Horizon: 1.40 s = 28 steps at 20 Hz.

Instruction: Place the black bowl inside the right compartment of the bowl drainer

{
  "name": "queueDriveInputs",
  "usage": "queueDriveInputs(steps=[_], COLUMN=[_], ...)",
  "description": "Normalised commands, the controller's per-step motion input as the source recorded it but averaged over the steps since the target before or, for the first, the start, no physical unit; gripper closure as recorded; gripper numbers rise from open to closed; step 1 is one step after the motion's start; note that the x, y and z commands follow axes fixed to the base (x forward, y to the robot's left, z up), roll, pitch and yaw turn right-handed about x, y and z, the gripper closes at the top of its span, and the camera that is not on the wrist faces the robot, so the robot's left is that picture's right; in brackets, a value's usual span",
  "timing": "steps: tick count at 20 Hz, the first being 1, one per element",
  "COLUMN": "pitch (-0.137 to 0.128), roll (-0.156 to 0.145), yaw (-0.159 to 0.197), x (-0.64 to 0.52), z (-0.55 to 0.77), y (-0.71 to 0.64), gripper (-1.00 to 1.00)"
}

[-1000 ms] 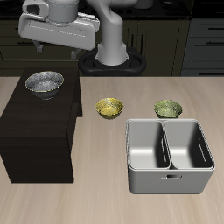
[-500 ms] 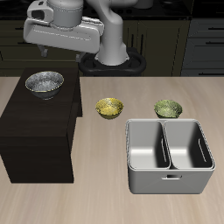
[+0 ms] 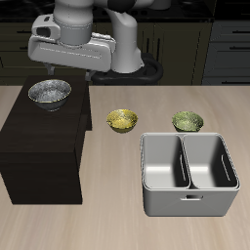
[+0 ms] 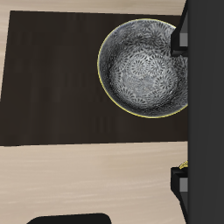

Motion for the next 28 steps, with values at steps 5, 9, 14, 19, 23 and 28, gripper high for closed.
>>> queueDriveInputs(steps=[5,9,14,19,23,28], pitch=[0.015,0.014,0.026,0.036,0.023,0.014], roll=[0.010,-0.004,-0.009,0.027,0.045,0.004], yaw=[-0.023,-0.020,-0.004,-0.004,-0.033,-0.010], x=[-0.01,-0.03,0.01,-0.01,-0.05,-0.02], z=[-0.22,-0.26,-0.26,-0.27,-0.34,-0.09], y=[-0.01,-0.10,-0.02,0.10,0.07,-0.03], gripper=[-1.00,-1.00,-1.00,-1.00,1.00,1.00])
